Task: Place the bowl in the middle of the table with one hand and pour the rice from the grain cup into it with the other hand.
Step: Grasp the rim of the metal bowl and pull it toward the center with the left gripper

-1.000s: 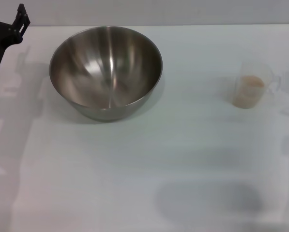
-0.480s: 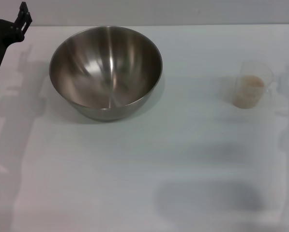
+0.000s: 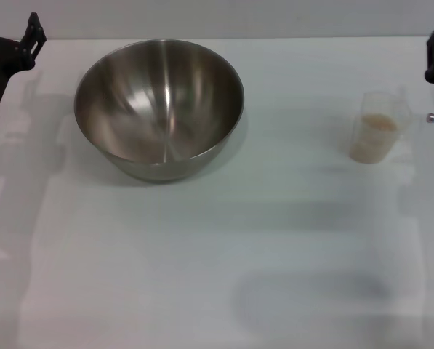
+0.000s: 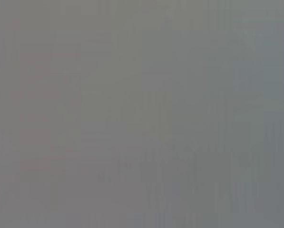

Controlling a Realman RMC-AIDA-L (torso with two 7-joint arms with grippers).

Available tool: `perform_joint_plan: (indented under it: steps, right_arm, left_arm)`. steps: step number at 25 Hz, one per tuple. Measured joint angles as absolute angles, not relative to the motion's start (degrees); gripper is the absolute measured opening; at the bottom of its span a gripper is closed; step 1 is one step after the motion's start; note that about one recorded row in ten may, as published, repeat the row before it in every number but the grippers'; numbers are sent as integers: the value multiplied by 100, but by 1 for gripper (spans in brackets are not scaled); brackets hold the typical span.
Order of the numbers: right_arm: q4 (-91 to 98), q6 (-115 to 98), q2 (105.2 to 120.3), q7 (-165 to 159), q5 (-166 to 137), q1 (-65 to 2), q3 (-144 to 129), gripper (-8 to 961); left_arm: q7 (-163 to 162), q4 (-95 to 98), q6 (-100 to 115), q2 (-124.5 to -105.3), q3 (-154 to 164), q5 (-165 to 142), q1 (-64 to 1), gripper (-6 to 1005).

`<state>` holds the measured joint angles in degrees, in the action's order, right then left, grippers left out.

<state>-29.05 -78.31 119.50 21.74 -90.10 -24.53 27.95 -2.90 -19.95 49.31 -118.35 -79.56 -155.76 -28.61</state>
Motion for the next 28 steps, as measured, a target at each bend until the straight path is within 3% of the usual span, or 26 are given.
perform_joint_plan:
  steps: [11,28]
  right_arm:
    - [-2283,-8529,11951,2082,-10460,-2487,2782,544]
    - [-2316,-8913,11950,1683,-10356,-2359,2930,543]
  left_arm:
    - [-290,-1989,4918,-11829,-8132,-15574,-2916,775]
    - [-363,-1985,4832,-11842,-8190,-15580,-2850,767]
